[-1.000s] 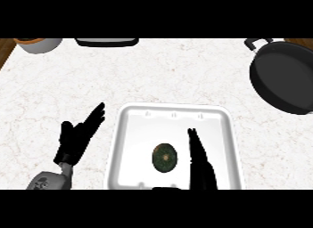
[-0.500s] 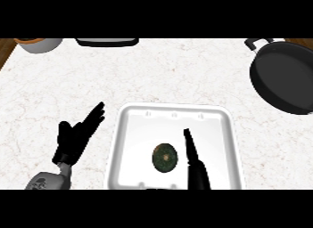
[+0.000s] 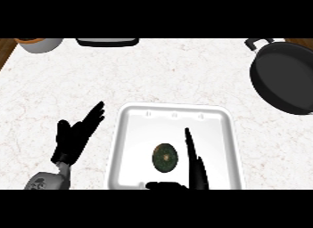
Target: Pick the squash from the tray and place it in the pot
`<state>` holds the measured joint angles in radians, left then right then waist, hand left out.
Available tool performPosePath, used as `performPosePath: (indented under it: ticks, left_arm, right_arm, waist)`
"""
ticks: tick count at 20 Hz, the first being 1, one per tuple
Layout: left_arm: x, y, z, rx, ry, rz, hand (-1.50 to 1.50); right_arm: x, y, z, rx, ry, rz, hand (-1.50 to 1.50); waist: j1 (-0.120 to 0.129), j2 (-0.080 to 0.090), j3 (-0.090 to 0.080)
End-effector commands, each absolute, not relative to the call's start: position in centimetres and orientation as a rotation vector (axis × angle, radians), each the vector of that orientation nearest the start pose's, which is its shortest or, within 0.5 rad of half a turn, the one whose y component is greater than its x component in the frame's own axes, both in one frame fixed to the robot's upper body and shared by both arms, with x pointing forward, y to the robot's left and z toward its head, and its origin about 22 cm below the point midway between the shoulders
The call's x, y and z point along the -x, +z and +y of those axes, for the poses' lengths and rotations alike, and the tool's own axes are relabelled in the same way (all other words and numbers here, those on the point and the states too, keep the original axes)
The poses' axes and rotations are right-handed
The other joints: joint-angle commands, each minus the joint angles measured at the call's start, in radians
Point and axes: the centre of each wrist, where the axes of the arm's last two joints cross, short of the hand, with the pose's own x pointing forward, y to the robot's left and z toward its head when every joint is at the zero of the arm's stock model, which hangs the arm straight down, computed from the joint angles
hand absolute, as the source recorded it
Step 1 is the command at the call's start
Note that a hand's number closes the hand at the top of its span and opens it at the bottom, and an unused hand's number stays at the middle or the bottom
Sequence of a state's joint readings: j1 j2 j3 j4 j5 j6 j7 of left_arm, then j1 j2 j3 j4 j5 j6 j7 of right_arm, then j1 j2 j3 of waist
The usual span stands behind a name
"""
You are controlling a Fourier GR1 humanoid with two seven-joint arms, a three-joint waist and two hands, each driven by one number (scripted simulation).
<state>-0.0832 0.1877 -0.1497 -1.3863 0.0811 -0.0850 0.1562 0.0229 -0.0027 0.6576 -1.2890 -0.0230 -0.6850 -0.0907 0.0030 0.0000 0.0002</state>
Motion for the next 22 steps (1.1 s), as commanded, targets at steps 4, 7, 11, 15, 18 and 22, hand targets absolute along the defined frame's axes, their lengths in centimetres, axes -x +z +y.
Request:
performPosePath:
  ticks: [4,7,11,15,18,22]
  left_arm:
    - [-24.7,-2.2,23.7,0.067,-0.300,-1.276,0.00]
    - [-26.3,-2.9,23.6,0.064,-0.292,-1.282,0.00]
    - [-25.4,-3.5,23.0,0.064,-0.275,-1.285,0.00]
    - [-25.4,-2.1,25.5,0.087,-0.283,-1.281,0.00]
    - [-26.5,-2.1,24.8,0.057,-0.284,-1.262,0.00]
    - [-25.5,-2.1,25.5,0.014,-0.228,-1.274,0.00]
  right_arm:
    - [-19.3,-10.7,-8.8,0.232,0.283,-1.450,1.50]
    - [-18.8,-11.6,-8.5,0.162,0.200,-1.445,1.50]
    - [-19.5,-12.4,-9.2,0.129,0.140,-1.482,1.50]
    - [-18.4,-12.9,-8.8,0.112,0.091,-1.540,1.50]
    - [-17.5,-12.3,-8.1,0.167,0.082,-1.649,1.50]
    - [-20.0,-10.9,-27.7,0.438,-0.006,-1.603,1.50]
  waist:
    - [0.013,0.000,0.000]
    - [0.004,0.003,0.001]
    - [0.010,0.004,0.001]
    - [0.013,0.004,0.001]
    - [0.001,0.001,0.001]
    - [-0.063,-0.007,0.002]
